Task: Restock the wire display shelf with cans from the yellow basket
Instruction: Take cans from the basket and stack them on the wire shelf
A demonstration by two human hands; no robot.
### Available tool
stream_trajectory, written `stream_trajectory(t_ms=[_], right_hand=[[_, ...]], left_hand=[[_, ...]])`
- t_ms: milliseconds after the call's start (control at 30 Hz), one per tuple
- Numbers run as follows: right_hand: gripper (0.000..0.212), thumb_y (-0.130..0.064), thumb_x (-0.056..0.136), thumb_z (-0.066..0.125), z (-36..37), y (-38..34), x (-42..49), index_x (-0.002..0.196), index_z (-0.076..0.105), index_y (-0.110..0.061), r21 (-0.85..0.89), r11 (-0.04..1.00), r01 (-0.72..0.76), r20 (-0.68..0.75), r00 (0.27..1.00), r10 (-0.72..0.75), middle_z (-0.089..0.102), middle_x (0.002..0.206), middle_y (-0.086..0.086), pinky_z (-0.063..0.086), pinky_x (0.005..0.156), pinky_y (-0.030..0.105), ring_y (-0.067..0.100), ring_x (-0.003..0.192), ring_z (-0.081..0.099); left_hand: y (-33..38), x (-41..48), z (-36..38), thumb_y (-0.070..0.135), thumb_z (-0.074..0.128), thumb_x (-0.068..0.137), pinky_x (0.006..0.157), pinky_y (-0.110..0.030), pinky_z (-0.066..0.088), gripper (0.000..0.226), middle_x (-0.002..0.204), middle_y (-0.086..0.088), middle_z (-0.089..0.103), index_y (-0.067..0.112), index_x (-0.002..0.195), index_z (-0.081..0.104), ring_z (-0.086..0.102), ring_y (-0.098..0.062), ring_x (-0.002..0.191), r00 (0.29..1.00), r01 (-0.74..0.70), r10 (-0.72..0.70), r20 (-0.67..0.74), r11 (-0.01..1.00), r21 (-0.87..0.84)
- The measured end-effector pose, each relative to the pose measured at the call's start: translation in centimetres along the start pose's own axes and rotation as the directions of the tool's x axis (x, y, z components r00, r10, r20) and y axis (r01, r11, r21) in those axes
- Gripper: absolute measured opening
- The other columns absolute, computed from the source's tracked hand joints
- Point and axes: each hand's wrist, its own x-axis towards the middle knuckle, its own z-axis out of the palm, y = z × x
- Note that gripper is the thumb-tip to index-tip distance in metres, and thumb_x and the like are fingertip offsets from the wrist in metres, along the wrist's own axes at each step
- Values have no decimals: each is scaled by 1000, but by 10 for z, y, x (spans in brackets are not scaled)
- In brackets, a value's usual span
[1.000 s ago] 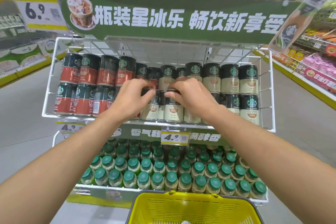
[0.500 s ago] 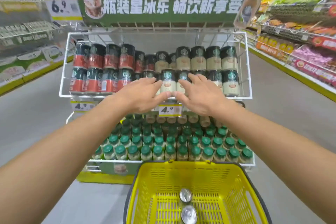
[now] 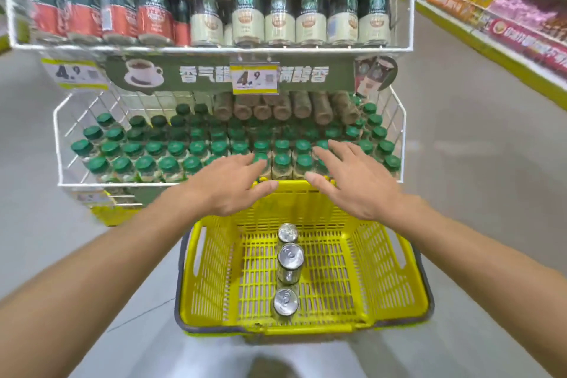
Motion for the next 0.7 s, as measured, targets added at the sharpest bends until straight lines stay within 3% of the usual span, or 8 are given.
stream_trajectory(t_ms=[367,700], right_hand=[[74,-70,101,23,97,-9,-31,163,19,-29,64,996,69,241,967,-82,21,170,8,22,127,43,29,158,16],[67,-65,103,27,133,-23,-31,158,27,-28,138,977,164,266,944,-196,33,163,1,35,118,41,24,150,29]], left_hand=[[-2,7,90,67,25,102,127,-47,20,77,169,-18,24,18,162,25,23,-32,157,973,-3,-4,232,999,32],[-11,25,130,65,23,103,127,-47,19,77,169,-16,24,17,163,23,22,-30,157,956,-3,12,292,1000,-30]])
